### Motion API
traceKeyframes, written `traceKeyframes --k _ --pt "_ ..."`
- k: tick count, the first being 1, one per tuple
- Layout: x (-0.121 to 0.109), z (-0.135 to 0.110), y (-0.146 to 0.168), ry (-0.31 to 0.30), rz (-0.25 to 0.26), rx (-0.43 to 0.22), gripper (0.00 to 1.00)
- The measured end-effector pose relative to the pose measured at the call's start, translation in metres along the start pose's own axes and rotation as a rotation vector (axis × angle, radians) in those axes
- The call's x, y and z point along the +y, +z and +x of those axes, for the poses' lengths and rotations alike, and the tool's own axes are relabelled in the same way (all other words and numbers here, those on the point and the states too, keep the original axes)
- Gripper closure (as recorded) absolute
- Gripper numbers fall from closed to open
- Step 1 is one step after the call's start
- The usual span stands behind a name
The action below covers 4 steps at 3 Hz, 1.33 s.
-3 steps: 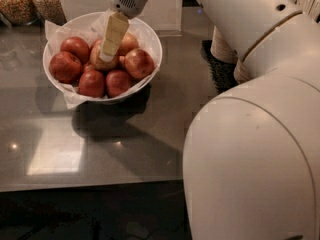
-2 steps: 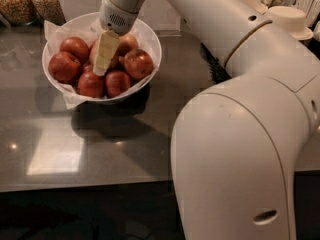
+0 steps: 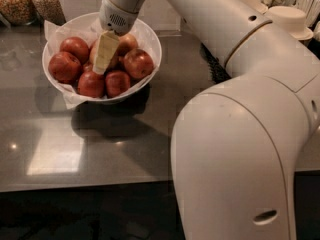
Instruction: Pick apple from white bowl
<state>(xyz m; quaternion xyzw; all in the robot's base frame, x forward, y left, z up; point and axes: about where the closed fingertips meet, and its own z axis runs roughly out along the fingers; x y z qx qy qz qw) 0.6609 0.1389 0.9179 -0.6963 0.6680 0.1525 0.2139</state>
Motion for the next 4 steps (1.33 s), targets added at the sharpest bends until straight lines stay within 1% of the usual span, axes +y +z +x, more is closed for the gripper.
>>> traceKeyframes --k 3,4 --pt "-0.001 -0.004 -0.001 -0.006 -0.001 -0.005 0.89" --pt "-0.008 -0.031 -0.024 -0.036 0.03 -0.001 1.0"
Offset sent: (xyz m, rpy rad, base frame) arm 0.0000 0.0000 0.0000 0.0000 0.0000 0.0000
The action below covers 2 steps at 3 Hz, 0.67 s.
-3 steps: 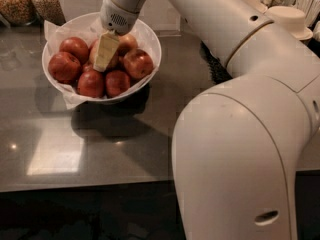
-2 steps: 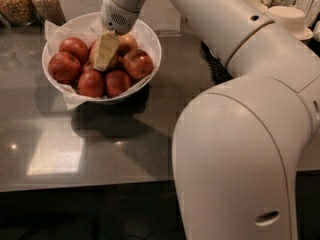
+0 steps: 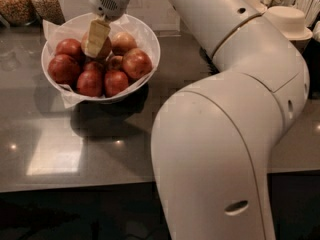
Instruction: Pick apple from white bowl
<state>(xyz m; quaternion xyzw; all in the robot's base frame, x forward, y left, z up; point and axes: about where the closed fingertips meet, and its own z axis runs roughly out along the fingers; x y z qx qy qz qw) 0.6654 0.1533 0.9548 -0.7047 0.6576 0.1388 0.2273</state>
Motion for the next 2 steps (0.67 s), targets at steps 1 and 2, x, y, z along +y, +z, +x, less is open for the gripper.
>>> traceKeyframes --k 1,2 --pt "-0.008 -0.043 -0.057 -0.032 0.101 0.013 1.0" --pt "-0.008 -0.082 -0.119 -0.071 0.239 -0.007 1.0"
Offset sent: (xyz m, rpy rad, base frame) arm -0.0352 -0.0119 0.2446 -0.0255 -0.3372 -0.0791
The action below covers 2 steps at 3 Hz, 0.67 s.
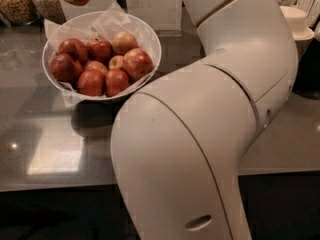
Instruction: Pick apple from white bowl
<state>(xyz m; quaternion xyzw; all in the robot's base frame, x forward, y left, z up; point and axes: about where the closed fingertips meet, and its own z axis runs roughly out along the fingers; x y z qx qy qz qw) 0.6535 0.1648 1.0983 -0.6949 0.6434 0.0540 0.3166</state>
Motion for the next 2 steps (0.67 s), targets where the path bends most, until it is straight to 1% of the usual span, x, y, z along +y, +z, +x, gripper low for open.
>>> traceKeyframes --k 1,2 --pt "-0.004 -0.004 0.003 0.0 0.012 -0.011 1.0" --pt "0.008 -0.004 -0.003 0.046 0.009 0.03 1.0"
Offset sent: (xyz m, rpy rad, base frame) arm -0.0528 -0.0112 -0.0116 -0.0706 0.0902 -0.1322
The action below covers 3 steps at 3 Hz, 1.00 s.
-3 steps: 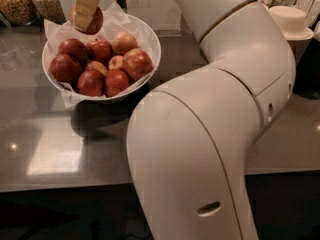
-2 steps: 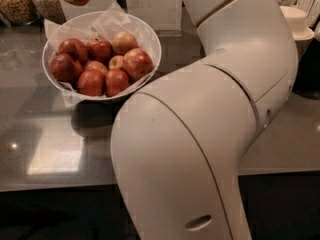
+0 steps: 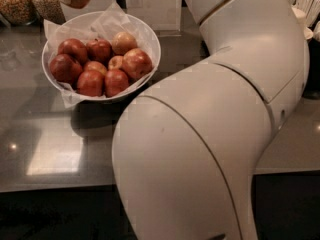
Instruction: Pick apple from white bowl
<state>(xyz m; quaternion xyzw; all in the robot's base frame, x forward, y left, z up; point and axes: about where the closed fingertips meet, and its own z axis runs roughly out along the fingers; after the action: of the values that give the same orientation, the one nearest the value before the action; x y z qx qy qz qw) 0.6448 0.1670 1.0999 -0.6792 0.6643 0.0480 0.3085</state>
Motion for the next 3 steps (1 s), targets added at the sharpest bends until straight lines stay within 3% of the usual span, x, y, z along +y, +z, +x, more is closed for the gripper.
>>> traceKeyframes --k 1,3 --pt "0.021 -0.013 -0.013 0.054 0.019 0.023 1.0" --pt "0.029 -0.006 -0.022 0.079 0.032 0.032 1.0"
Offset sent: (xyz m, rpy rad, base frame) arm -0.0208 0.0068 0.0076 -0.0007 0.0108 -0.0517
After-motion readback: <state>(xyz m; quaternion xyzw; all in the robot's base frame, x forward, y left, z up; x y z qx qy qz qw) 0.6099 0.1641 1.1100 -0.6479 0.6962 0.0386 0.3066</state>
